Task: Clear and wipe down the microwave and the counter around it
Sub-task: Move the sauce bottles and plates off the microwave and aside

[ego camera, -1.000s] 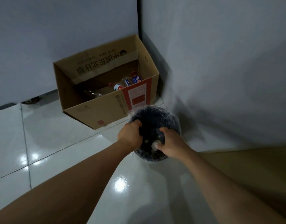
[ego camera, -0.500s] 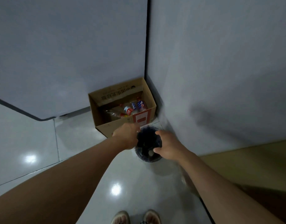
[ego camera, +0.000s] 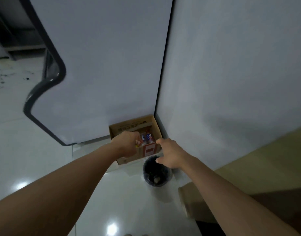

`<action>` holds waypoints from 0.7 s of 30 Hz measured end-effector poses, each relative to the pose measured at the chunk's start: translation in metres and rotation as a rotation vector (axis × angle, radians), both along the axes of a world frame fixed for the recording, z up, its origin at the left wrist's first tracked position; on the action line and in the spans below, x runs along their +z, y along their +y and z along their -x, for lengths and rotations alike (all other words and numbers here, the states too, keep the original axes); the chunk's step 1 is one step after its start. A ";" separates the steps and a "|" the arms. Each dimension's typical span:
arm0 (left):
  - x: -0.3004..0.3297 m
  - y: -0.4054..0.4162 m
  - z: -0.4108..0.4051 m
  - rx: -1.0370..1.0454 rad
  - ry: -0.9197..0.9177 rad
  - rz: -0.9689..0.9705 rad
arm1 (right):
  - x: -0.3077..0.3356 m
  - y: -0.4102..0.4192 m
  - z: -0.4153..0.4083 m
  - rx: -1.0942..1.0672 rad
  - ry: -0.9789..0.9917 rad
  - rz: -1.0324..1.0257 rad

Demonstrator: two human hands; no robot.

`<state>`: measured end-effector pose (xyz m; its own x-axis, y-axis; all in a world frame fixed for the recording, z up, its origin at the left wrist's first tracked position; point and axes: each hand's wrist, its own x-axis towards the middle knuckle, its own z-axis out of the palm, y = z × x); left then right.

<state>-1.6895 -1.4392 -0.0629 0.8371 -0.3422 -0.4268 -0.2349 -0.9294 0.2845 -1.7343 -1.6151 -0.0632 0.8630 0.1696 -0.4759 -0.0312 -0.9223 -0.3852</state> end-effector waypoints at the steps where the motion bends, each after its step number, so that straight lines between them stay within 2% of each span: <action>1: 0.015 0.006 0.002 0.000 -0.014 -0.008 | 0.014 0.005 0.001 0.010 -0.010 -0.001; 11: 0.135 0.074 0.039 0.229 -0.111 -0.012 | 0.122 0.069 -0.007 0.243 -0.179 -0.004; 21: 0.198 0.164 0.097 0.498 -0.212 -0.057 | 0.185 0.154 -0.002 0.501 -0.273 -0.023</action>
